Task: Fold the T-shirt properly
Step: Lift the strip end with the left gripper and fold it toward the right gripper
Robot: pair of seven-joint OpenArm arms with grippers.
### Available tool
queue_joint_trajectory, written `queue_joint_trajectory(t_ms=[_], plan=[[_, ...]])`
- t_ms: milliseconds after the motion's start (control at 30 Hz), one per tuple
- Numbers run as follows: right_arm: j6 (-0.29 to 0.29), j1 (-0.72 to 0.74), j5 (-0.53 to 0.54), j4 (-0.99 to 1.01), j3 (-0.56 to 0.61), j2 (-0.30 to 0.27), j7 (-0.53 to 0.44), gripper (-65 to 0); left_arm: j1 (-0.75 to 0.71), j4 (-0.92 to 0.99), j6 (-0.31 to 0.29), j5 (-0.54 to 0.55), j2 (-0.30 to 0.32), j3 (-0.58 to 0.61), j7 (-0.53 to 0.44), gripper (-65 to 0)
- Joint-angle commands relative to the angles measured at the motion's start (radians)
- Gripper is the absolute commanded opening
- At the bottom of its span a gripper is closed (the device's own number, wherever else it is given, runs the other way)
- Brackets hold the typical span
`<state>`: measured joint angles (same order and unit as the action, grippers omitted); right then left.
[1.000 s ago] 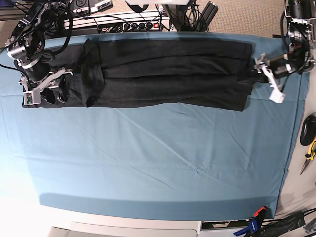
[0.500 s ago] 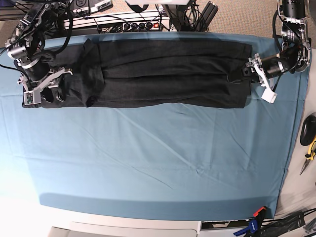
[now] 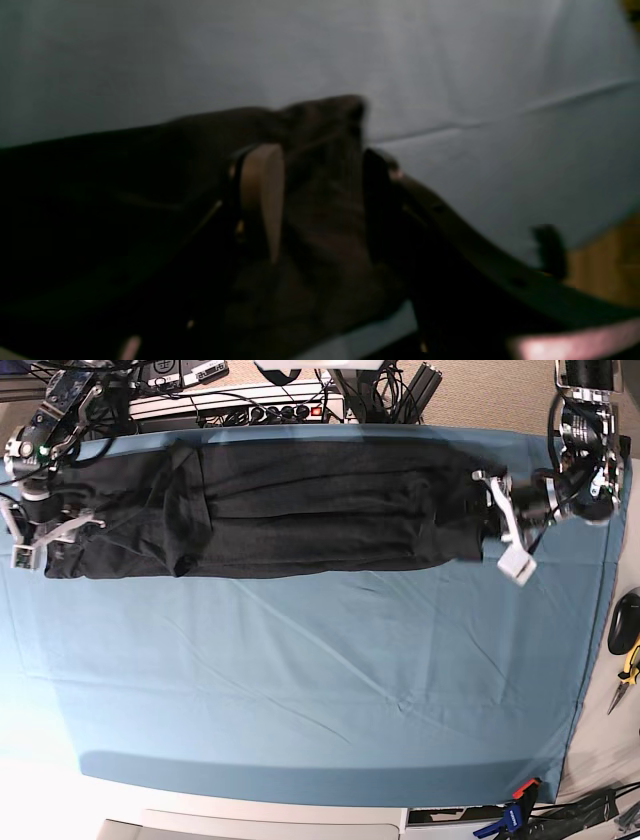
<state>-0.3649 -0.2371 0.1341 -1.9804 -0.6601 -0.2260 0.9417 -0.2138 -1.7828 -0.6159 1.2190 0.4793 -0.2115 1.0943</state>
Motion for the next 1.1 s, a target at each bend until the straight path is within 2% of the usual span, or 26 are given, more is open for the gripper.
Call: queue_joint_trajectory(t_ms=[0, 100, 233, 367, 467, 633, 733, 833, 933, 1067], plan=[[0.017, 0.007, -0.008, 0.003, -0.01, -0.028, -0.027, -38.8, -0.001, -0.059, -0.013, 0.001, 0.006, -0.006, -0.03, -65.0], [0.039, 0.007, -0.008, 0.078, -0.035, -0.055, -0.044, -38.8, -0.018, -0.171, -0.008, -0.071, -0.018, -0.006, -0.073, -65.0], [0.063, 0.008, -0.008, 0.25, -0.068, -0.093, -0.083, -38.8, -0.042, -0.211, 0.018, -0.103, -0.07, 0.014, -0.101, -65.0], [0.071, 0.008, 0.007, 0.423, -0.073, -0.137, -0.105, -38.8, -0.04, -0.211, 0.017, -0.169, -0.12, 0.128, -0.139, -65.0], [0.07, 0.011, 0.008, 0.492, -0.073, -0.15, -0.107, -38.8, -0.029, -0.211, 0.018, -0.246, -0.162, 0.239, -0.172, -65.0], [0.07, 0.022, 0.007, 0.503, -0.073, -0.151, -0.107, -38.8, 0.018, -0.211, 0.018, -0.389, -0.238, 0.402, -0.229, -65.0], [0.069, 0.039, 0.008, 0.502, -0.073, -0.151, -0.106, -38.8, 0.051, -0.208, 0.055, -0.478, -0.274, 0.489, -0.259, -65.0], [0.069, 0.052, 0.008, 0.502, -0.073, -0.152, -0.106, -38.8, 0.079, -0.185, 0.059, -0.561, -0.306, 0.557, -0.291, -65.0], [0.066, 0.057, 0.024, 0.502, -0.073, -0.152, -0.106, -38.8, 0.107, -0.148, 0.059, -0.6, -0.333, 0.594, -0.303, -65.0], [0.066, 0.057, 0.037, 0.502, -0.073, -0.154, -0.106, -38.8, 0.141, -0.084, 0.059, -0.599, -0.361, 0.601, -0.31, -65.0]])
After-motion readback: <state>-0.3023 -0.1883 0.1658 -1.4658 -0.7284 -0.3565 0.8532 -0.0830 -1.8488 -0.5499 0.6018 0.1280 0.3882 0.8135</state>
